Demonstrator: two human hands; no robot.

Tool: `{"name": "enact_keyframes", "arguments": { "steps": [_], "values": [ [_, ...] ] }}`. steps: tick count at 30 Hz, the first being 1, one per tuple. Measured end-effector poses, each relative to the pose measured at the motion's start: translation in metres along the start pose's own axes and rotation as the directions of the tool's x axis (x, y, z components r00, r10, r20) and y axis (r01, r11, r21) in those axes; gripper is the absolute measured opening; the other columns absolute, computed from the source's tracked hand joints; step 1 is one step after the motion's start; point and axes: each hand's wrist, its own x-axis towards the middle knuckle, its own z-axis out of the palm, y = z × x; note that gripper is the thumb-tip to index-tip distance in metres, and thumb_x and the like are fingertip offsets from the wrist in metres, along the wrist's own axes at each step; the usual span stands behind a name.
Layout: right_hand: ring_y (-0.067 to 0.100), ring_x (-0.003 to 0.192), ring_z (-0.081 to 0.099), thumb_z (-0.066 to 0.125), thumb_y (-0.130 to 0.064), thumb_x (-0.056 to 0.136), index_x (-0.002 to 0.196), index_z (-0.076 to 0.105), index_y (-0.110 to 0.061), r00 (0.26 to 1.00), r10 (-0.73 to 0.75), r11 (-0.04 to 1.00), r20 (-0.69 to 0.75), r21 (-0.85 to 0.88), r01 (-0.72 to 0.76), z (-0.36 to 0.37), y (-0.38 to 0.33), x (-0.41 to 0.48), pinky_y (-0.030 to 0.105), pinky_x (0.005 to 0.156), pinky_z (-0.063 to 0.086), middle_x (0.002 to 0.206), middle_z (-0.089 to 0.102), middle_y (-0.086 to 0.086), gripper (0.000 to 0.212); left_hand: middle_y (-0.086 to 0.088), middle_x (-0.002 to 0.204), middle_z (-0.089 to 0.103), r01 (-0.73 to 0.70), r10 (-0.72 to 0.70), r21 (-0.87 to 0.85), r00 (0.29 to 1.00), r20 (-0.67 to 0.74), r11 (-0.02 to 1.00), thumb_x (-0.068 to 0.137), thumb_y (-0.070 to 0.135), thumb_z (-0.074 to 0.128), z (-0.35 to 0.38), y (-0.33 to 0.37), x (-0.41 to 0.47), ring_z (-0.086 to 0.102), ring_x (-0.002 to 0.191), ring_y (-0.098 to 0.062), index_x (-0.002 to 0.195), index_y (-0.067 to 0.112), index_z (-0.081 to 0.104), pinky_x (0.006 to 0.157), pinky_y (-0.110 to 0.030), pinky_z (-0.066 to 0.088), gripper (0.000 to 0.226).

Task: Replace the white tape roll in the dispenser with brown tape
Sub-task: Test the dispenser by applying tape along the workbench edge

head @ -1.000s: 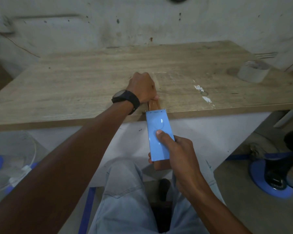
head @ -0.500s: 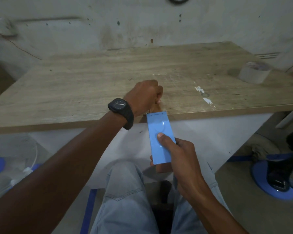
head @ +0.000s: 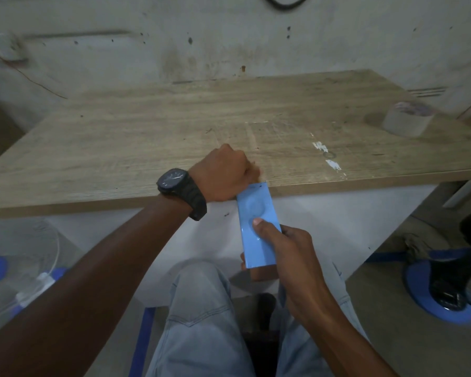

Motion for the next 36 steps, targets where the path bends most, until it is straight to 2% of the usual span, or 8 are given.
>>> {"name": "enact_keyframes", "arguments": {
  "steps": [5,9,14,18,23,27,31,36],
  "values": [
    [0.040,0.081,0.075,0.073,-0.054,0.070,0.080,0.075,-0.008,0.997,0.069,0.995,0.039,-0.076,-0.066,0.000,-0.002,0.004,0.065,0.078,0.057,0.082,0.077,0.019,0.047,-0.015,0.099,0.066,-0.098,0.092,0.052,0.990,0.105,0.994,0.109,0.022,0.031,0.003,0.006,-0.016,0.063,0.093,-0.032,0.102,-0.001,0.061,0.086,-0.041,0.048,0.039],
    [0.035,0.077,0.076,0.068,-0.062,0.076,0.079,0.073,-0.006,0.998,0.061,0.987,0.017,-0.153,-0.058,0.000,-0.001,0.008,0.060,0.079,0.059,0.077,0.078,0.015,0.057,-0.014,0.135,0.059,-0.084,0.074,0.068,0.988,0.138,0.994,0.110,0.024,0.026,0.004,0.007,-0.021,0.059,0.115,-0.035,0.133,0.000,0.052,0.099,-0.043,0.044,0.042],
    [0.032,0.074,0.077,0.061,-0.069,0.070,0.080,0.074,-0.004,0.998,0.065,0.971,0.017,-0.230,-0.059,0.001,0.002,0.006,0.057,0.076,0.061,0.075,0.078,0.012,0.067,-0.011,0.107,0.067,-0.075,0.071,0.015,0.983,0.167,0.997,0.109,0.023,0.030,-0.006,0.003,-0.018,0.063,0.093,-0.038,0.114,0.004,0.058,0.086,-0.048,0.049,0.034],
    [0.026,0.071,0.078,0.066,-0.061,0.082,0.081,0.073,-0.011,0.997,0.074,0.966,0.009,-0.251,-0.070,-0.001,0.009,0.003,0.054,0.072,0.063,0.075,0.079,0.008,0.050,-0.020,0.125,0.063,0.037,-0.056,0.106,0.982,0.178,0.994,0.108,0.026,0.028,-0.004,0.010,-0.014,0.060,0.112,-0.038,0.132,0.003,0.054,0.096,-0.049,0.047,0.042],
    [0.028,0.074,0.077,0.067,-0.062,0.076,0.085,0.072,-0.011,0.991,0.129,0.958,0.021,-0.260,-0.119,-0.003,0.003,0.004,0.056,0.075,0.062,0.079,0.079,0.009,0.052,-0.015,0.099,0.066,0.064,-0.070,0.040,0.979,0.192,0.997,0.105,0.034,0.044,-0.010,0.013,-0.008,0.062,0.101,-0.035,0.106,0.002,0.064,0.090,-0.044,0.049,0.038],
    [0.034,0.077,0.077,0.068,-0.059,0.075,0.092,0.073,-0.004,0.981,0.191,0.956,0.042,-0.235,-0.176,-0.004,-0.005,0.009,0.058,0.078,0.061,0.082,0.079,0.017,0.058,-0.017,0.099,0.064,0.160,-0.159,0.011,0.968,0.195,0.987,0.098,0.043,0.057,-0.011,0.012,0.003,0.063,0.102,-0.035,0.110,0.002,0.068,0.088,-0.041,0.052,0.044],
    [0.032,0.064,0.076,0.069,-0.043,0.088,0.102,0.070,0.004,0.956,0.273,0.956,0.107,-0.138,-0.257,-0.010,-0.018,0.014,0.041,0.059,0.063,0.078,0.078,0.022,0.048,-0.014,0.091,0.061,0.157,-0.158,0.021,0.971,0.178,0.987,0.092,0.047,0.065,-0.015,0.010,0.011,0.066,0.097,-0.034,0.110,0.005,0.072,0.076,-0.034,0.048,0.046],
    [0.038,0.077,0.076,0.068,-0.042,0.089,0.110,0.066,0.001,0.939,0.328,0.933,0.104,-0.189,-0.306,-0.007,-0.029,0.014,0.056,0.080,0.061,0.086,0.078,0.024,0.048,-0.016,0.095,0.066,0.154,-0.147,-0.027,0.973,0.175,0.988,0.089,0.044,0.070,-0.014,0.009,0.015,0.068,0.093,-0.032,0.104,0.002,0.074,0.076,-0.036,0.053,0.044]
  ]
}}
